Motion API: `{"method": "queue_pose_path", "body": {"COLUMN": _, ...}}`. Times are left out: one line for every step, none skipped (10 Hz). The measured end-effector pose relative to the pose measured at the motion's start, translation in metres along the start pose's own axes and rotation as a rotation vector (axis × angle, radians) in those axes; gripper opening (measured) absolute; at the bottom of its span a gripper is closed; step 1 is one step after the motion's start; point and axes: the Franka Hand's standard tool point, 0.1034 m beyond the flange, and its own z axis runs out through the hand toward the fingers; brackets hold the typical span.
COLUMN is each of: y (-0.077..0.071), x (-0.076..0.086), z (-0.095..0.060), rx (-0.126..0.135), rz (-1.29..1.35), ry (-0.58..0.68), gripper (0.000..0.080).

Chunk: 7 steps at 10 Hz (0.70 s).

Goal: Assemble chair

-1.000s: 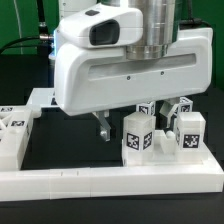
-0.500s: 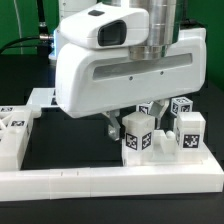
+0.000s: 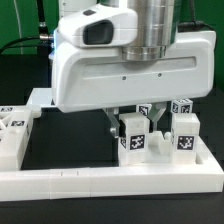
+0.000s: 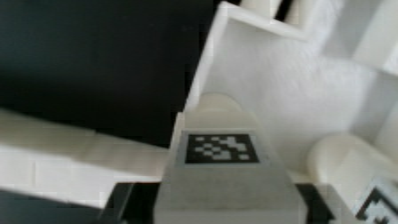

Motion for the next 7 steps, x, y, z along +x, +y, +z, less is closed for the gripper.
{"method": "queue_pose_path", "body": {"y": 0.001, "x": 0.000, "z": 0.000, "rx": 0.009, "rz": 0.118, "ry": 0.000, "gripper": 0.0288}}
{"method": "queue_pose_path", "body": {"y": 0.000, "x": 0.000, "z": 0.000, "rx": 0.012, "rz": 0.207, "ry": -0.001, "gripper": 0.0288}}
{"method": "queue_pose_path", "body": {"y": -0.001, "x": -0.002, "z": 0.000, "rx": 0.013, "rz": 0.308, "ry": -0.013, "gripper": 0.0288}}
{"method": "queue_pose_path", "body": {"y": -0.002, "x": -0.005, "z": 0.000, "rx": 0.013, "rz": 0.373, "ry": -0.024, "gripper": 0.0289}}
{"method": "queue_pose_path", "body": {"y": -0.001, "x": -0.006, "z": 0.000, "rx": 0.012, "rz": 0.407, "ry": -0.032, "gripper": 0.0289}}
{"method": "queue_pose_path", "body": {"y": 0.001, "x": -0.009, "z": 0.000, "rx": 0.008, "rz": 0.479, "ry": -0.044, "gripper": 0.0290}}
{"method": "queue_pose_path", "body": {"y": 0.002, "x": -0.011, "z": -0.001, "rx": 0.003, "rz": 0.528, "ry": -0.055, "gripper": 0.0292}}
